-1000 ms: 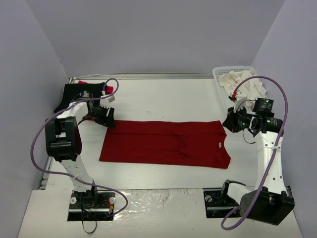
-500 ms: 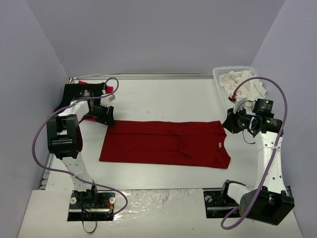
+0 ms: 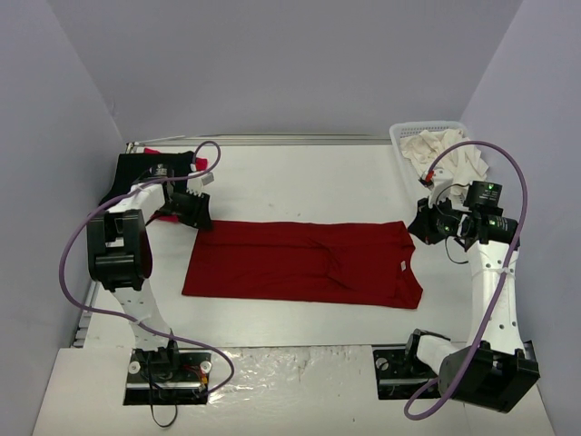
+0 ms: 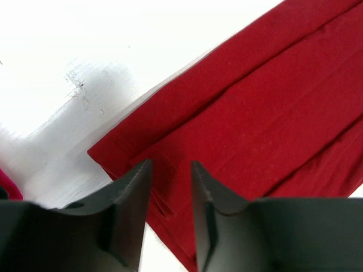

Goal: Fold and stack the t-shirts
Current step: Fold the other side of the tshirt into a rectangle

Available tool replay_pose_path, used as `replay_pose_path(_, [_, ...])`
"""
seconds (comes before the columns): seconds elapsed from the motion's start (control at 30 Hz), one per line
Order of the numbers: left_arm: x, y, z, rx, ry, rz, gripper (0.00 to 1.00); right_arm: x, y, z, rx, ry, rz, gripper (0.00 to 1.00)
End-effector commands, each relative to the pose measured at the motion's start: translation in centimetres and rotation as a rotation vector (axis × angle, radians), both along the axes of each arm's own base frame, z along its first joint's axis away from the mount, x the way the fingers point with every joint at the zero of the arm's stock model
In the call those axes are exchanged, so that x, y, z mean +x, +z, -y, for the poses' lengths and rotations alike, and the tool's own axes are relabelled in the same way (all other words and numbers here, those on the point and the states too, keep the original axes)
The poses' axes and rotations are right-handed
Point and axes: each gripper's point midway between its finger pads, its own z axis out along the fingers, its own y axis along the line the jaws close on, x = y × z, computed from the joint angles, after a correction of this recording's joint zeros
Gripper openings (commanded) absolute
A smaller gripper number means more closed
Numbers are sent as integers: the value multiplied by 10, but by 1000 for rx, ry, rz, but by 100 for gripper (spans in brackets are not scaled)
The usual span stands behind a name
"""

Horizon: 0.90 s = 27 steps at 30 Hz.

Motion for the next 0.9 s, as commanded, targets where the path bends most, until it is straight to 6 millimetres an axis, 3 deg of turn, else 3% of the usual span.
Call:
replay_pose_path(0.0, [6, 11, 4, -5, -34, 37, 33, -3, -2, -2, 22, 14, -9, 0])
replay_pose_path(0.1, [6, 10, 2, 4, -26, 37, 41, -3, -2, -3, 23, 16, -11, 0])
replay_pose_path(0.23, [7, 8, 1, 9, -21, 35, 41, -3, -2, -3, 26, 20, -11, 0])
replay_pose_path(0.4, [2, 1, 5, 14, -44, 11, 30, -2, -2, -3, 26, 19, -13, 0])
replay_pose_path(0.5, [-1, -2, 6, 12, -58, -2, 18, -2, -3, -2, 26, 15, -15, 0])
replay_pose_path(0.73, [-4, -6, 6, 21, -65, -13, 18, -2, -3, -2, 25, 13, -16, 0])
replay_pose_path(0.87, [-4, -5, 7, 13, -67, -9, 9, -2, -4, -1, 25, 8, -18, 0])
